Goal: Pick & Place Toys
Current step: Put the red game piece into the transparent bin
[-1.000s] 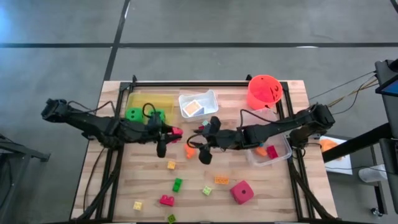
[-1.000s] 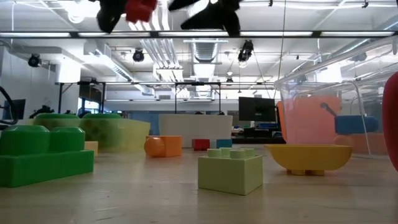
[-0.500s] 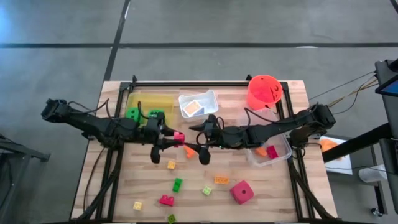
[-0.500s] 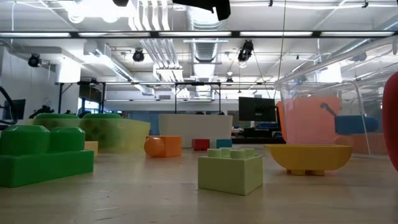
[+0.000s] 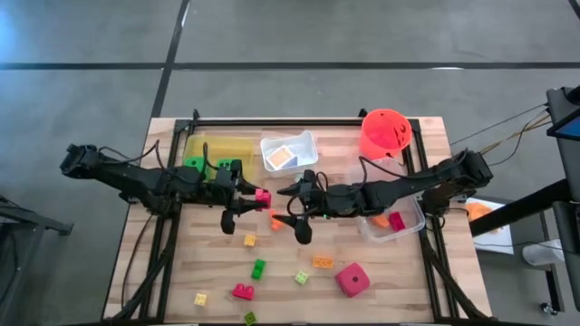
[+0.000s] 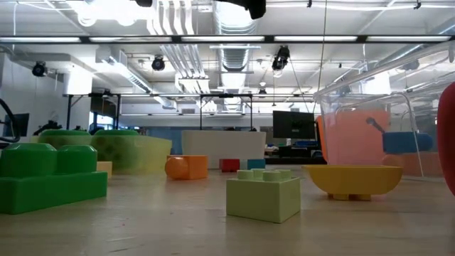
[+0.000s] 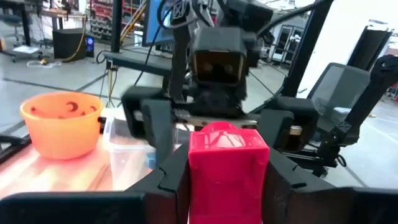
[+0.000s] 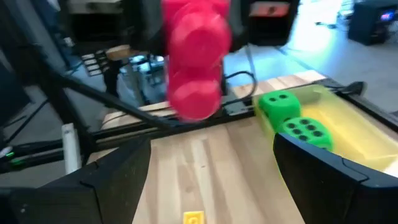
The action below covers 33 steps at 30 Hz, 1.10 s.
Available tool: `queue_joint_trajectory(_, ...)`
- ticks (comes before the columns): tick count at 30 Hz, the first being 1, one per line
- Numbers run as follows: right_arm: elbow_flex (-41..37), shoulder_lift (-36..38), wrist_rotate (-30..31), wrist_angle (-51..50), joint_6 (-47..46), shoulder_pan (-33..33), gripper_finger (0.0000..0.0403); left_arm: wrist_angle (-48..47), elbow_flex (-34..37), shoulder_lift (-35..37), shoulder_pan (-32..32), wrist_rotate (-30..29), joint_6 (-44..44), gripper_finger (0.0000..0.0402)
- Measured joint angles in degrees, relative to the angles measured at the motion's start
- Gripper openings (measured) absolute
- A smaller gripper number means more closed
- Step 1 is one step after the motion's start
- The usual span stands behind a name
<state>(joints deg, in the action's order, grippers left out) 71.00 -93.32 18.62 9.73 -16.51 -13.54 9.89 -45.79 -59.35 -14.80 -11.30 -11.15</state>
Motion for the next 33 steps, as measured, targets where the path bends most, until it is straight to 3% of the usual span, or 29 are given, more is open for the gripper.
queue_joint_trajectory(5, 0.0, 1.3, -2.2, -0.5, 0.9, 0.1, 0.0336, -2.6, -1.2, 0.0, 0.6, 1.1, 0.4, 0.012)
queue_joint_trajectory(27, 8.1, -3.5, -0.8, -1.9, 5.7, 0.7, 0.0335, 6.1, -3.9, -6.8, 2.2, 6.5, 0.9, 0.012)
queue_joint_trajectory(33, 8.2, -3.5, -0.9, -1.6, 5.6, 0.6, 0.0274, 6.6, -3.8, -7.0, 2.2, 7.2, 0.9, 0.012)
